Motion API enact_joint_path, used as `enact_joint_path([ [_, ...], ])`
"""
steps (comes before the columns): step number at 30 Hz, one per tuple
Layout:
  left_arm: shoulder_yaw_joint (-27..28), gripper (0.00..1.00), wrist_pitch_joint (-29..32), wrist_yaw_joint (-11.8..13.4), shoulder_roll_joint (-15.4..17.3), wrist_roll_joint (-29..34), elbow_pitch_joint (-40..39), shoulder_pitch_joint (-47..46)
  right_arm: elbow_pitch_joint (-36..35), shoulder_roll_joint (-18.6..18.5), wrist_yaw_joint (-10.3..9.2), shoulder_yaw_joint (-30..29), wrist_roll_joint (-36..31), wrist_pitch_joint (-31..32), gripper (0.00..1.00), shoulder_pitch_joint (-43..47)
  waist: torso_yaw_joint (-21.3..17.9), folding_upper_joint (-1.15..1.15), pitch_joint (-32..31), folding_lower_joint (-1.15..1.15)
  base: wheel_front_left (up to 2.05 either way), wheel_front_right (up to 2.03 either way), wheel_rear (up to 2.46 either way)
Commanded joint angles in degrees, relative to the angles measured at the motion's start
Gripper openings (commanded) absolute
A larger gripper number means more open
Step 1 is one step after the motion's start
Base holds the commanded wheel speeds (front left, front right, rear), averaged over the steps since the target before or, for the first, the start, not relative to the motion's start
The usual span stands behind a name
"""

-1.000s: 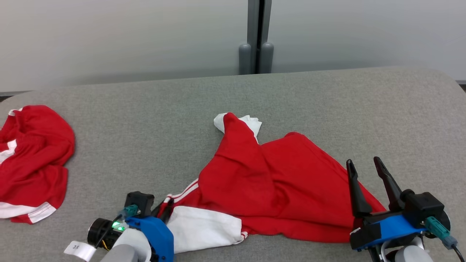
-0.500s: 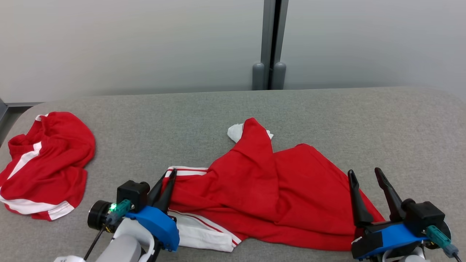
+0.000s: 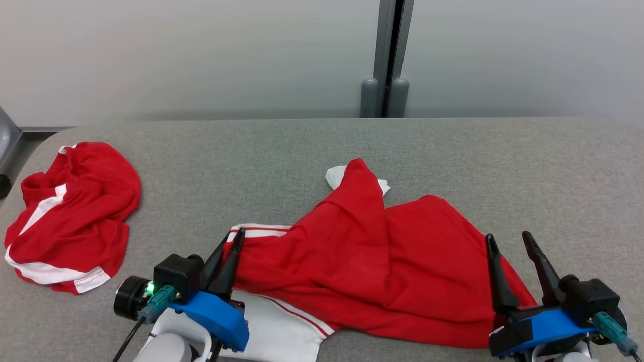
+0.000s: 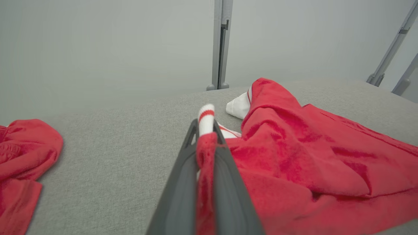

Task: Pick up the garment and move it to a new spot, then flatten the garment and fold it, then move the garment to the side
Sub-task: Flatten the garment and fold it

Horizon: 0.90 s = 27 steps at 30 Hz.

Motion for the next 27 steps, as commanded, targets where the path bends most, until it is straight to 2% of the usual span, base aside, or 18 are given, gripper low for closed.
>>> enact_joint_path([
  [1,0.3,0.0,0.1,0.4,0.4,0.3,-0.8,0.2,0.0,0.0,0.03,-0.2,0.2,-0.2,1.0,-0.4,0.0,0.0,0.0,0.01,0.0,0.0,0.0],
  [7,0.2,0.0,1.3,1.8,1.2,0.8,-5.9,0.4,0.3,0.0,0.03,-0.4,0.4,-0.2,1.0,-0.4,0.4,0.0,0.2,0.01,0.0,0.0,0.0],
  [13,0.7,0.0,1.9,2.8,2.2,0.9,-7.8,0.5,0.5,0.0,0.02,0.3,0.1,-0.2,1.0,-1.6,-0.6,0.0,1.1,0.01,0.0,0.0,0.0],
  [27,4.7,0.0,-1.5,3.6,3.5,-0.8,-1.7,-4.4,0.8,0.0,0.03,-0.6,-1.3,-0.2,1.0,-3.7,-7.0,0.0,4.9,0.01,0.0,0.0,0.0],
])
